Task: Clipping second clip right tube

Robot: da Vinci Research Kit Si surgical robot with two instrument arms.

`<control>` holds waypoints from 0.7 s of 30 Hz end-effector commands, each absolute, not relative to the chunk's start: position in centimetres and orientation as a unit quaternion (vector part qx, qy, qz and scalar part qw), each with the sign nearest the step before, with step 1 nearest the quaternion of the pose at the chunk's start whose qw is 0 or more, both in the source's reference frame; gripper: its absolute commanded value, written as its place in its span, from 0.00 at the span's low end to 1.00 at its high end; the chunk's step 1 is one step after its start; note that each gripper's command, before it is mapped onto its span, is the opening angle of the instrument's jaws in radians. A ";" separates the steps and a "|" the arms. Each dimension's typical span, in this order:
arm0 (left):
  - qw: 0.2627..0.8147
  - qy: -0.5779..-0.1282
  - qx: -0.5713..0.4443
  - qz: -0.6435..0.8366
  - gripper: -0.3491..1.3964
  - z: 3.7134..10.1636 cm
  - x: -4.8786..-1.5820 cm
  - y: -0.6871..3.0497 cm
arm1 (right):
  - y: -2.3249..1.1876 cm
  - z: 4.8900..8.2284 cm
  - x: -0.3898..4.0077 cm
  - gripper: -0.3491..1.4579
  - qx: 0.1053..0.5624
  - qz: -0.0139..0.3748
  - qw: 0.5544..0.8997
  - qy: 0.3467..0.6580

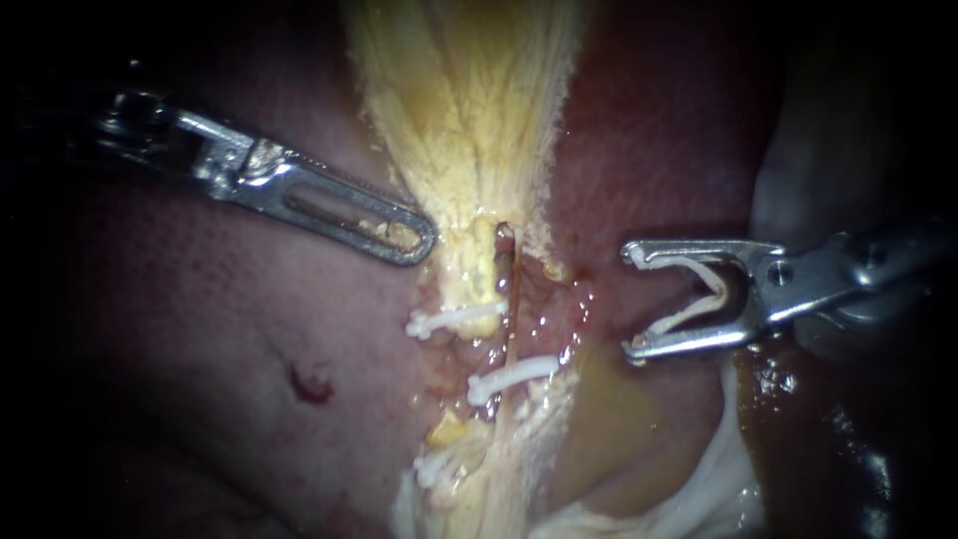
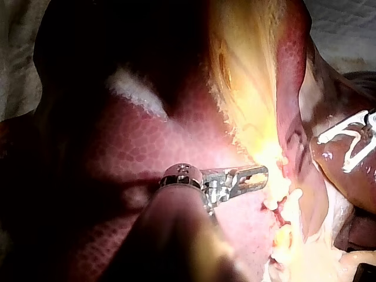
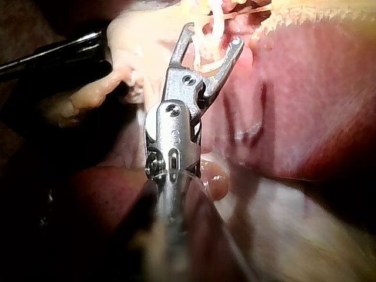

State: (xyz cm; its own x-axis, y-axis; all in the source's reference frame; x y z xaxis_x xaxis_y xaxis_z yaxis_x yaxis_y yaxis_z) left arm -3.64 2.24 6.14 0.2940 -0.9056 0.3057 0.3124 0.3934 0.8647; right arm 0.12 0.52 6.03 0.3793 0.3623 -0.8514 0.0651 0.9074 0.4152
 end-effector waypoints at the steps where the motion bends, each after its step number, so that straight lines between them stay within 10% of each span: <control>1: 0.722 -0.418 0.355 -0.421 0.00 6.12 -3.62 2.25 | 0.52 6.03 0.13 0.47 0.195 0.092 0.807 0.549; 21: 0.713 -0.420 0.342 -0.446 0.00 5.63 -2.98 2.61 | 0.51 6.06 0.20 0.47 0.197 0.087 0.806 0.551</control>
State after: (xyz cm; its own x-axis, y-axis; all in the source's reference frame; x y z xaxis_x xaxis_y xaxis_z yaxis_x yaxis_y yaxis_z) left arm -2.98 2.61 5.62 0.2497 -0.9230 0.2927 0.3482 0.3676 0.8623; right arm 0.23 0.50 6.06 0.3763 0.3568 -0.8550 0.0806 0.9068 0.4139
